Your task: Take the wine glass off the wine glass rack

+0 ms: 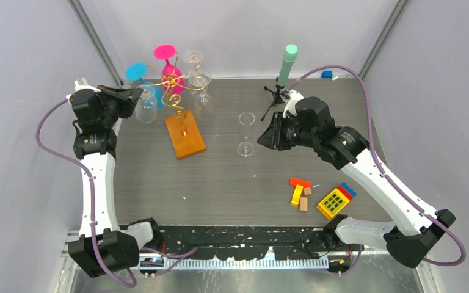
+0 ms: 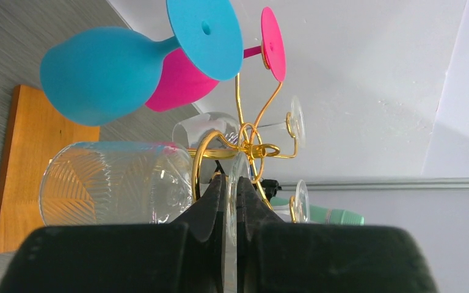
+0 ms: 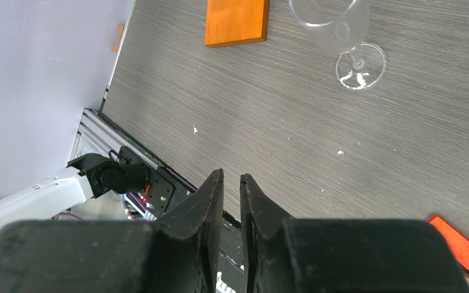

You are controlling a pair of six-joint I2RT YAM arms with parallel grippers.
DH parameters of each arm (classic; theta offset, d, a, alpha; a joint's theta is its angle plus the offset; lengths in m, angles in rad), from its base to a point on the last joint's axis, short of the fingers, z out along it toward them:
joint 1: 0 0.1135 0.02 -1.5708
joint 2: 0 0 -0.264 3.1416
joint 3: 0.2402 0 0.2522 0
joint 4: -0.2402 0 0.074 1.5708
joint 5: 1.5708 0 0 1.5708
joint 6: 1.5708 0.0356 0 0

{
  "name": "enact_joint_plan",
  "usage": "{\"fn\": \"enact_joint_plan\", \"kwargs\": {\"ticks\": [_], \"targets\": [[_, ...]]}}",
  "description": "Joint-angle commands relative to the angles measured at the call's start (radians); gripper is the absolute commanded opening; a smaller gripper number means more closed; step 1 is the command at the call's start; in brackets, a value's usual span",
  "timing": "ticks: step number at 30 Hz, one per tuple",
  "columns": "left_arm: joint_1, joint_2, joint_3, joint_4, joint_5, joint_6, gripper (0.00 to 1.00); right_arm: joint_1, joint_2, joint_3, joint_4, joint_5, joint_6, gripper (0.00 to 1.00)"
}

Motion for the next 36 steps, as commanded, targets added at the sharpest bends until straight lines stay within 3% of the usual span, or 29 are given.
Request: {"fn": "enact_joint_plan", "kwargs": {"ticks": [1,18,36], "targets": [[-0.001,-0.028,0.036,-0.009,0.055,0.018,0.0,0.002,-0.021,0.004,0.052,0.006,0.013,0.22],[0.003,-0.059,0.14,-0.113,0.008,0.064,0.0,0.002,-0.04,0.006,0.053,0.004,0.023,0.23],[0.027,-0.026,0.175,-0.076,-0.086,0.025,0.0,0.002,-0.025,0.013,0.057,-0.006,0.025,0.47]]}}
